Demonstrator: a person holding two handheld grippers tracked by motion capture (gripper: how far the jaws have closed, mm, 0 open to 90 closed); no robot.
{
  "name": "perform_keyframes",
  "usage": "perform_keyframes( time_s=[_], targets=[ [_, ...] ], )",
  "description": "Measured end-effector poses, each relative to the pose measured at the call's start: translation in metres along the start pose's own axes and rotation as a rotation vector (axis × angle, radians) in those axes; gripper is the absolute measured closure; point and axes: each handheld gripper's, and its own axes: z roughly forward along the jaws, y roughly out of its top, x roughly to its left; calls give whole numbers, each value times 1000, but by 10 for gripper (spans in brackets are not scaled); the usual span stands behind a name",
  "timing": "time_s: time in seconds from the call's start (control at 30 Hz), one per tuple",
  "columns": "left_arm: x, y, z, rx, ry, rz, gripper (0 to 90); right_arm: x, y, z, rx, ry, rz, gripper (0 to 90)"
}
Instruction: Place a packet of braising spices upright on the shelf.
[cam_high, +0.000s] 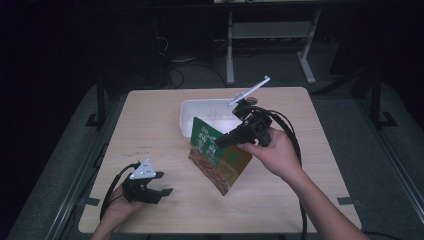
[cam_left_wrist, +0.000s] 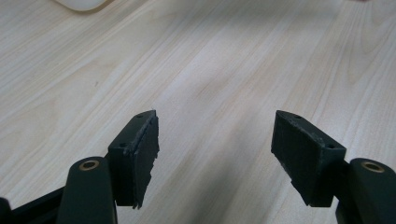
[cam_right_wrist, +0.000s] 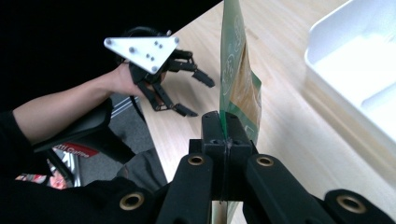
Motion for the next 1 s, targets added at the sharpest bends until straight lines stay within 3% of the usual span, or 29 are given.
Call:
perform_keyframes(
  time_s=[0.53,0.63,1.0],
  targets=[
    [1,-1,0,2,3,1,312,-15,55,-17,2,-134,15,899],
    [1,-1,0,2,0,-1,312,-18,65,-17,3,-174,13,899],
    [2,-1,1,3,0,-2,312,-38,94,-11,-14,-231,50,899]
  ],
)
